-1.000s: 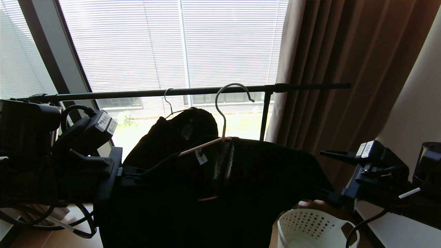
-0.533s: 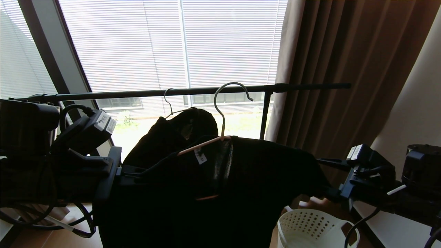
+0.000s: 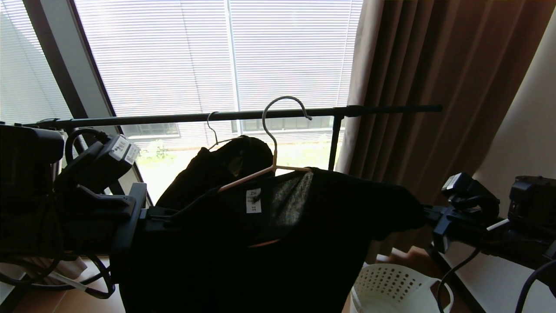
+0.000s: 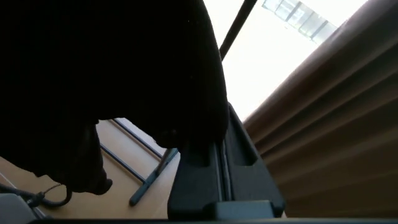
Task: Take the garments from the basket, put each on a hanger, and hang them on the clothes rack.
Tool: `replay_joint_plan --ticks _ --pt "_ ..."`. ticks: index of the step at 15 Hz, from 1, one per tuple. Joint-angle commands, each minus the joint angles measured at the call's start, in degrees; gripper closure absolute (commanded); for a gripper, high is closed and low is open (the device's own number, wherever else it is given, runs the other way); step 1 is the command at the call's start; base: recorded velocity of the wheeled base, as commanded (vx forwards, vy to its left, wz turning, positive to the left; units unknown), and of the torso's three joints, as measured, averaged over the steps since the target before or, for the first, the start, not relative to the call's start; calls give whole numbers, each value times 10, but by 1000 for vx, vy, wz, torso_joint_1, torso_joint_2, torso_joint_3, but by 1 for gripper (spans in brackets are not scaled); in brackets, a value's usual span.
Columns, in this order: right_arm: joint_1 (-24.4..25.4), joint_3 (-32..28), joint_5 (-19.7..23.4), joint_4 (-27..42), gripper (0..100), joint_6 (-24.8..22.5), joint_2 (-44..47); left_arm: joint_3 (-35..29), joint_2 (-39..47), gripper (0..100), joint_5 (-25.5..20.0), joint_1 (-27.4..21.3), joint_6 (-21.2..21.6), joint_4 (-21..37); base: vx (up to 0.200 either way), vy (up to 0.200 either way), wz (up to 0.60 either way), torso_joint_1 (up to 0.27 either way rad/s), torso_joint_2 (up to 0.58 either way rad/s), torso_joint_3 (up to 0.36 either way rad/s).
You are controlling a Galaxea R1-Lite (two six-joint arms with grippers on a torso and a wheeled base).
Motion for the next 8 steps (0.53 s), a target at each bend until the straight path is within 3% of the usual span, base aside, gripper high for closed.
replay_joint_plan --ticks 1,7,8 --pt "-14 -9 4 0 100 0 24 0 -4 100 0 2 0 0 0 0 0 0 0 0" --pt "-11 -6 8 -2 100 3 33 0 -8 100 1 3 -15 0 0 0 0 0 0 0" --pt "-8 -4 9 -3 0 3 32 -1 -7 100 2 3 -29 0 0 0 0 0 0 0"
